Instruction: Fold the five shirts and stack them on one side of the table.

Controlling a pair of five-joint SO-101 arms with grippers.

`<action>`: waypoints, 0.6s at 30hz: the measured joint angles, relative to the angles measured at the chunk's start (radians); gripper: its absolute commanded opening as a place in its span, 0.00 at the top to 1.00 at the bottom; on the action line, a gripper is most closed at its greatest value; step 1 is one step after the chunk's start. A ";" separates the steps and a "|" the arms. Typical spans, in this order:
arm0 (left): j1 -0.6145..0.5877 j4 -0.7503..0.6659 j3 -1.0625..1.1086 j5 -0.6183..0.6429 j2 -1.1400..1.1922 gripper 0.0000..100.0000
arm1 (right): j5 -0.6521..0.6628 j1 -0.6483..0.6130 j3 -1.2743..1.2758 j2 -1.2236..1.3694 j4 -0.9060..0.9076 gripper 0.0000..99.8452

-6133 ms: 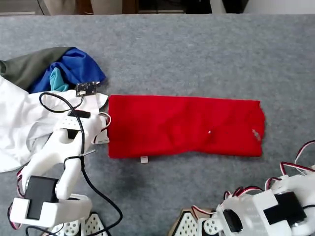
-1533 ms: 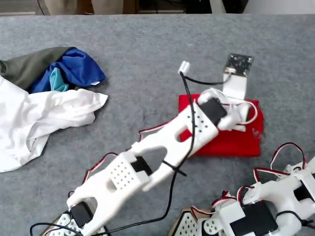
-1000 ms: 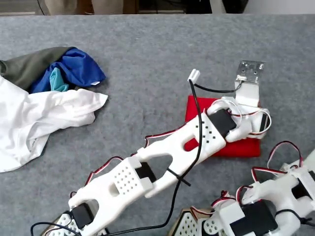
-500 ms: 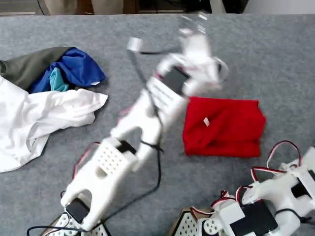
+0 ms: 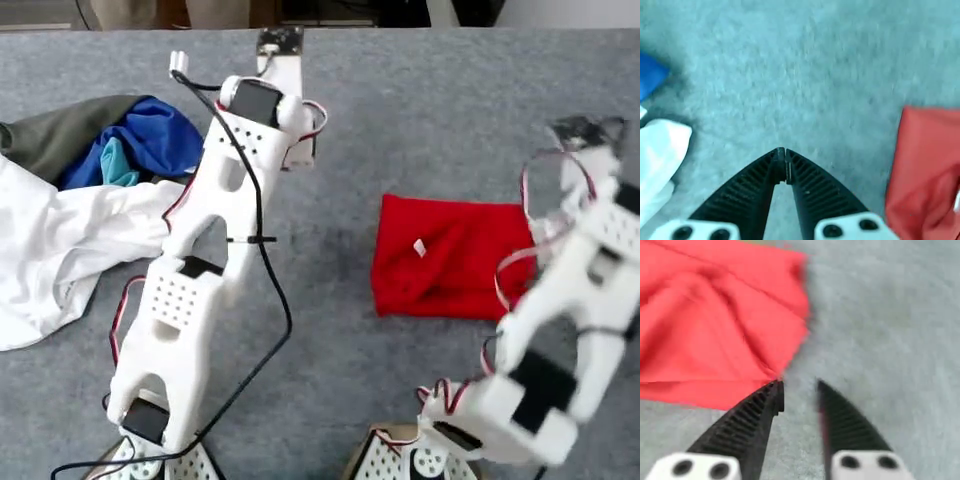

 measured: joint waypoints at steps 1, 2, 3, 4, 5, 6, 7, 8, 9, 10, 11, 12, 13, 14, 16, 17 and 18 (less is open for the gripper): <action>0.002 0.000 0.054 -0.017 -0.038 0.98 | 0.014 -0.015 -0.054 0.046 0.041 0.86; 0.002 0.000 0.106 -0.034 -0.078 0.98 | 0.026 -0.025 -0.104 0.087 0.078 0.88; 0.002 0.000 0.158 -0.048 -0.123 0.98 | 0.034 -0.031 -0.146 0.123 0.109 0.89; 0.002 0.000 0.210 -0.058 -0.166 0.98 | 0.044 -0.031 -0.180 0.150 0.129 0.90; 0.002 0.000 0.261 -0.068 -0.209 0.98 | 0.054 -0.032 -0.210 0.172 0.141 0.90; 0.002 0.000 0.307 -0.074 -0.249 0.98 | 0.063 -0.032 -0.238 0.190 0.146 0.89; 0.002 -0.003 0.356 -0.080 -0.279 0.98 | 0.074 -0.034 -0.259 0.206 0.150 0.86; -0.005 -0.014 0.407 -0.083 -0.302 0.98 | 0.087 -0.034 -0.275 0.219 0.150 0.84; -0.014 -0.038 0.457 -0.083 -0.316 0.98 | 0.104 -0.034 -0.287 0.235 0.150 0.82; -0.026 -0.066 0.516 -0.083 -0.324 0.98 | 0.118 -0.034 -0.295 0.252 0.150 0.81; -0.038 -0.094 0.580 -0.083 -0.327 0.98 | 0.133 -0.034 -0.299 0.267 0.150 0.81; -0.048 -0.132 0.641 -0.083 -0.327 0.98 | 0.149 -0.034 -0.301 0.282 0.150 0.81; -0.051 -0.169 0.709 -0.083 -0.327 0.98 | 0.163 -0.034 -0.301 0.298 0.150 0.81; -0.051 -0.210 0.773 -0.083 -0.327 0.98 | 0.175 -0.034 -0.301 0.308 0.150 0.81; -0.048 -0.281 0.901 -0.083 -0.327 0.98 | 0.195 -0.034 -0.301 0.325 0.144 0.81; -0.048 -0.316 0.954 -0.083 -0.325 0.98 | 0.204 -0.034 -0.301 0.336 0.138 0.81; -0.048 -0.348 1.003 -0.083 -0.333 0.98 | 0.213 -0.034 -0.301 0.342 0.130 0.81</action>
